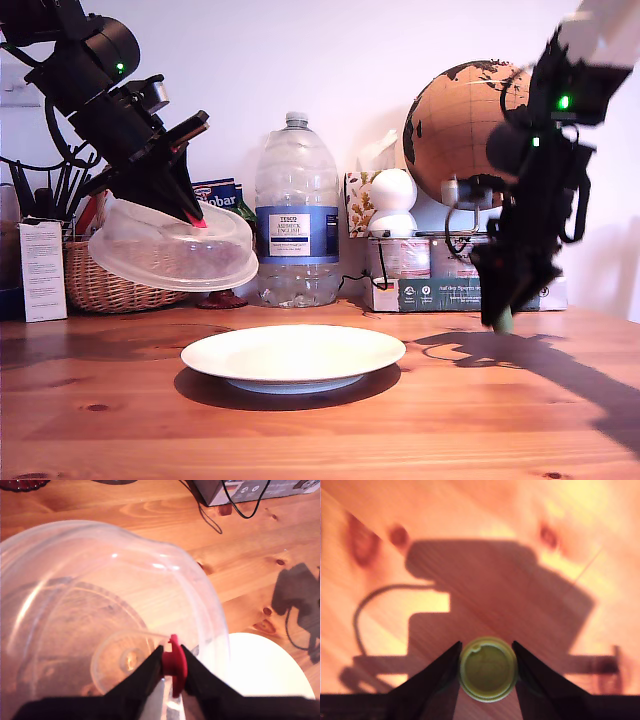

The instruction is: Lift the plastic dome with your left arm while removing the green coffee capsule from the plate using your right arm.

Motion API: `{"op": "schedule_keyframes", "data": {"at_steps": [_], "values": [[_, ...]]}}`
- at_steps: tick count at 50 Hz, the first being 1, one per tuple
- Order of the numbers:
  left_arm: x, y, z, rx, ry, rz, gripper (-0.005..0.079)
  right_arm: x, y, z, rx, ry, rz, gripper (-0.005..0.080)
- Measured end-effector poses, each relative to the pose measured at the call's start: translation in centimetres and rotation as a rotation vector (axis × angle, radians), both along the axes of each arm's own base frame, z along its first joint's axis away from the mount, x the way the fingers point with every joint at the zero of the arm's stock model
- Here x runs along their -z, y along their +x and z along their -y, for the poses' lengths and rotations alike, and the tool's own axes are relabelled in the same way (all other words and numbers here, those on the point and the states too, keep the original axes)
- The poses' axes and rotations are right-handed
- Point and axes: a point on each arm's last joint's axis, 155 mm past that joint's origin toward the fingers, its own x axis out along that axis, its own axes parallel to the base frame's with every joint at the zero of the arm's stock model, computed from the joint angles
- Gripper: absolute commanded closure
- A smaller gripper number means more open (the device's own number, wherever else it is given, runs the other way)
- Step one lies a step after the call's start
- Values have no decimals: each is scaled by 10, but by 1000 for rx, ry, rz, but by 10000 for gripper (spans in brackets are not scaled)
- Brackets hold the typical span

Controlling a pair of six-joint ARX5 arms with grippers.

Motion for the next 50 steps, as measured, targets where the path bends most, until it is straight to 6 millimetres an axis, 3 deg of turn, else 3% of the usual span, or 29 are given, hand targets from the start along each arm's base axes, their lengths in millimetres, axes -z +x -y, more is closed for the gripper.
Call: {"op": "schedule_keyframes", "data": {"at_steps": [14, 33, 50], "values": [[0, 0, 0, 0, 0, -1, 765, 3, 2, 3, 6, -17, 2, 483], [0, 0, 0, 0, 0, 0, 765, 4, -2, 4, 14, -19, -16, 291], [0, 0, 0, 0, 0, 0, 765, 7, -8, 9, 60, -36, -48, 268]]}}
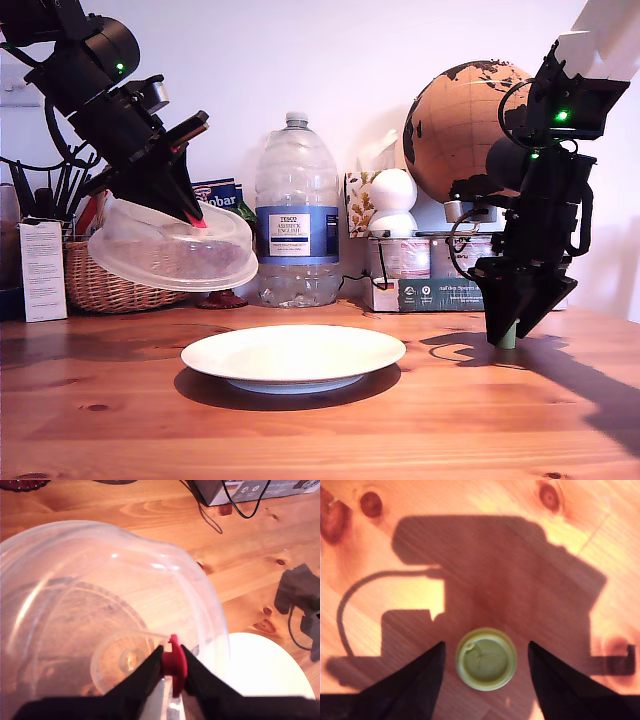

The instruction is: Lift the plastic dome with your left arm while removing the green coffee capsule from the plate using your right arm.

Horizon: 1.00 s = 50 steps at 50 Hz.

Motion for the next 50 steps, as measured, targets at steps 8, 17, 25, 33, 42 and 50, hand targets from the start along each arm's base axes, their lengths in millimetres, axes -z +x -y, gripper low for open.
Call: {"op": "schedule_keyframes", "data": {"at_steps": [8, 17, 25, 33, 42, 50], "values": [[0, 0, 0, 0, -1, 0, 765, 2, -4, 2, 8, -24, -14, 268], [0, 0, 0, 2, -2, 0, 765, 1, -10, -7, 5, -24, -37, 268], [-1, -1, 3, 12, -13, -2, 765, -14, -3, -16, -8, -28, -15, 260], [-1, -2, 3, 15, -16, -4, 765, -17, -2, -16, -8, -65, -5, 258], [-1, -4, 6, 26, -28, -12, 765, -19, -3, -12, -4, -94, 2, 258], [-2, -6, 8, 36, -39, -14, 765, -26, -2, -8, 3, -114, 8, 258]]}}
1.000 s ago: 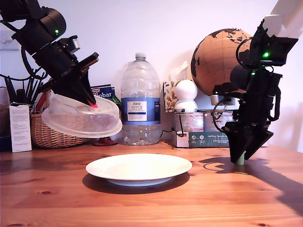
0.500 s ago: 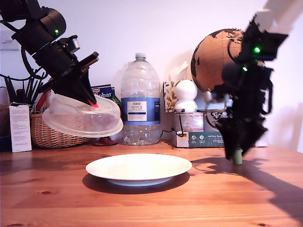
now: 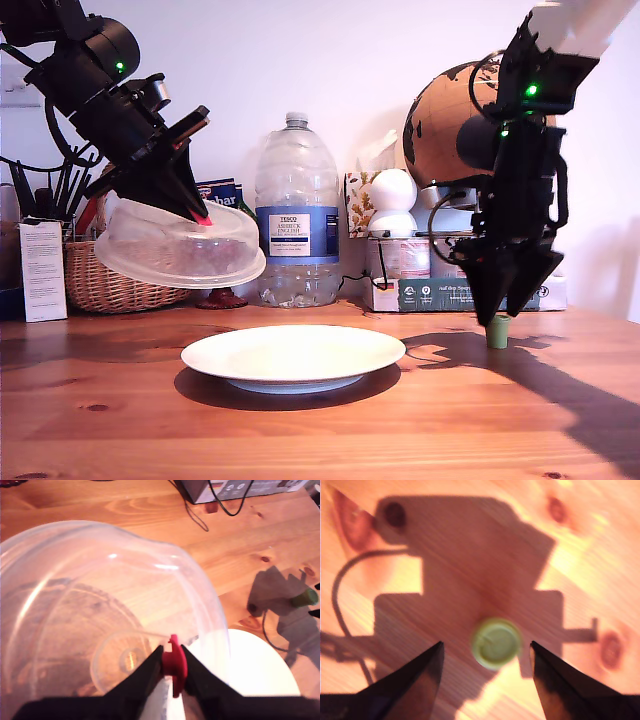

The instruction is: Lift the plastic dome with your left arm while removing the green coffee capsule from the plate using your right arm.

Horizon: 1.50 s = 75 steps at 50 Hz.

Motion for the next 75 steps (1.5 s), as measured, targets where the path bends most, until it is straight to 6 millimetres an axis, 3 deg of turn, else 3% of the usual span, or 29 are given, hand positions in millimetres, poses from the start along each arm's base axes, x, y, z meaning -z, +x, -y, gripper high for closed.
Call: {"op": "schedule_keyframes", "data": {"at_steps": [12, 22, 40, 47, 75], "values": [[0, -2, 4, 9, -3, -1, 765, -34, 20, -5, 13, 24, 77, 258], [0, -8, 19, 40, -4, -1, 765, -52, 19, -24, -21, 85, 94, 277], [1, -26, 52, 115, -3, -12, 765, -59, 21, -63, -98, 165, 131, 538], [1, -33, 66, 145, -2, -11, 765, -64, 27, -70, -108, 182, 166, 774], [17, -57, 101, 200, -46, -106, 765, -73, 42, -73, -111, 199, 234, 762]]}}
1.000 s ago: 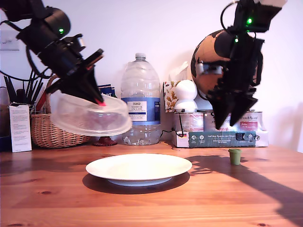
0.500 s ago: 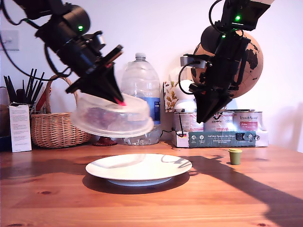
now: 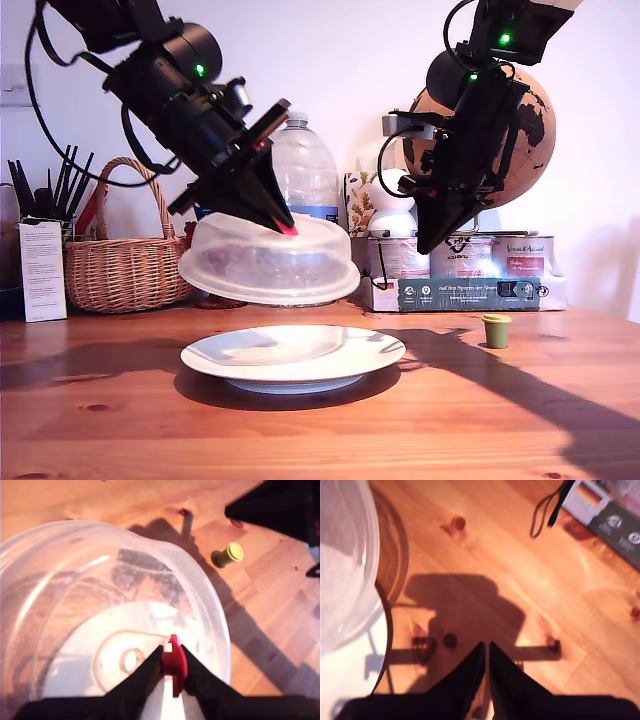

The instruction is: Lift the plastic dome with your left arm while removing the green coffee capsule from the plate using your right arm.

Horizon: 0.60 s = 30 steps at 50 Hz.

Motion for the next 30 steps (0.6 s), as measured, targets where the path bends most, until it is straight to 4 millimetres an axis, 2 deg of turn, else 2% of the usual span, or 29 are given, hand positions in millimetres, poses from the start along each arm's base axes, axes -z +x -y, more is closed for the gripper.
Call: {"op": "schedule_keyframes", "data": {"at_steps": [15, 30], "values": [[1, -10, 13, 32, -33, -35, 765, -3, 5, 3, 9, 6, 19, 762], [43, -34, 25, 68, -18, -201, 765, -4, 10, 12, 27, 8, 27, 762]]}}
